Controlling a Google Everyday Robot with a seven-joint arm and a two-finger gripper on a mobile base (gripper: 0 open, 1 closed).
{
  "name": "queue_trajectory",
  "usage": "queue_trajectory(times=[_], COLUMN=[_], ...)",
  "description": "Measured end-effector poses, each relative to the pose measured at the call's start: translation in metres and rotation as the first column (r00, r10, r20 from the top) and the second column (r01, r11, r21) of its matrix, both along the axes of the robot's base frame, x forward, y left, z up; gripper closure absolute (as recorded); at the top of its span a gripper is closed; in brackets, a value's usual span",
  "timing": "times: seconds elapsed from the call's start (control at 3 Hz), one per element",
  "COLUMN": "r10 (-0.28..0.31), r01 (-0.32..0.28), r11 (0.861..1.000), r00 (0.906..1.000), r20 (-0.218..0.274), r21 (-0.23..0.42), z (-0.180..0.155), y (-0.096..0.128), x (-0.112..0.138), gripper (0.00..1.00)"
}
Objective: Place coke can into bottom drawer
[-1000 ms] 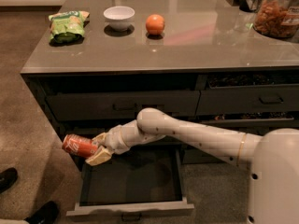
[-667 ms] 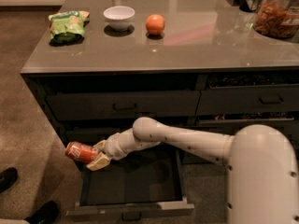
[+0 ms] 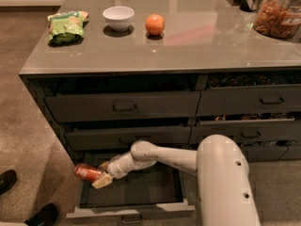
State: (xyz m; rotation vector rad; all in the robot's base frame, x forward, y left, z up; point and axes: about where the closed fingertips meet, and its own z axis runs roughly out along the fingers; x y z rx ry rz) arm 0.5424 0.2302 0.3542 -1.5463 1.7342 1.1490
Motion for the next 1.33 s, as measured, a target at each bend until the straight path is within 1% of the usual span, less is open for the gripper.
queue_trajectory(times=[0.33,0.67,1.0,1.33], r10=[-0.007,-0.007,-0.021,-0.053], r01=[0.007,0.007,0.022,0.054], r11=[1.0,1.0,1.0,0.999], r00=[0.9997,0.9997,0.9992,0.9969], r20=[-0.025,-0.025,-0.035,-0.058], r21=[-0.003,-0.003,0.008,0.005], z=[-0.048,-0.048,-0.069,-0.101], y=[0.006,0.007,0.004,-0.005], x=[0.001,0.001,0.01,0.023], gripper=[1.0,1.0,1.0,1.0])
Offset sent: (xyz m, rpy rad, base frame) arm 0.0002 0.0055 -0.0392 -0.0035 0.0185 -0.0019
